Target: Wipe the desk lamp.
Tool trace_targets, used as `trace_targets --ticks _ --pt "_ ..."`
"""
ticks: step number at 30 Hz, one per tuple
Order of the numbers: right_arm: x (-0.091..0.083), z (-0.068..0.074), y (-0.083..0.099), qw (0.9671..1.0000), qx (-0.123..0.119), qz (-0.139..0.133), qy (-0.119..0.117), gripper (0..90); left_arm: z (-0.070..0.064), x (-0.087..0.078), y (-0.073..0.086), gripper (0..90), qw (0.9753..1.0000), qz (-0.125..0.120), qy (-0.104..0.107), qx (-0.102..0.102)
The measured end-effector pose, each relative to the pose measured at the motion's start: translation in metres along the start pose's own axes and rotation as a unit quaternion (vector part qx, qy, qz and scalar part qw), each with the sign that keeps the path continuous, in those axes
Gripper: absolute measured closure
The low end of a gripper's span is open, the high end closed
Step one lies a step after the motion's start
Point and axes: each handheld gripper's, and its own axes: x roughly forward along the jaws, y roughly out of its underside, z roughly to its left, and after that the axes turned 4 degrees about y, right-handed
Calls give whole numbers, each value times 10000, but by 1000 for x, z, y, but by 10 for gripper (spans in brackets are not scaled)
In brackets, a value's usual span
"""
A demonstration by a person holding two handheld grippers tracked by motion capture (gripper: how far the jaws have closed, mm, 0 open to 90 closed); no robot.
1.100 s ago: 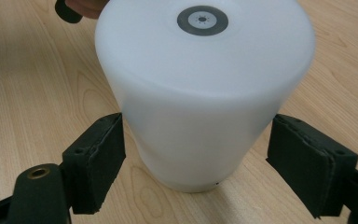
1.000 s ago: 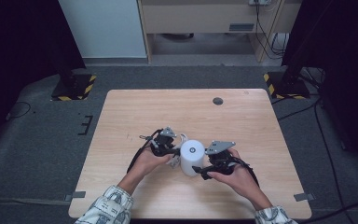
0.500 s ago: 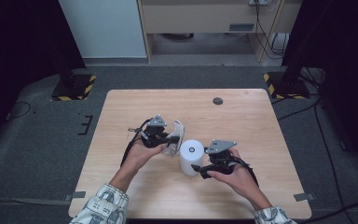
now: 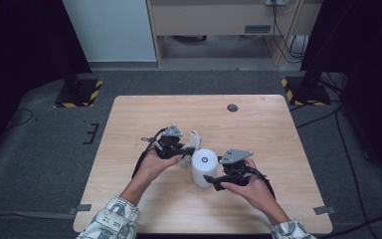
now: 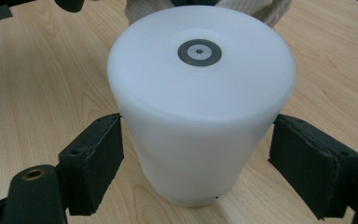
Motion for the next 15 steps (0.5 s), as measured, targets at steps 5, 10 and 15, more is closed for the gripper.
trace_targets --ticks 5,10,15 --pt "0 0 0 10000 1 -7 -16 179 0 7 4 776 9999 122 64 5" --pt "0 -1 2 10000 -44 22 -1 192 2 7 7 776 9998 155 87 42" --pt "0 -1 2 10000 -59 25 1 196 4 0 8 776 9998 135 144 96"
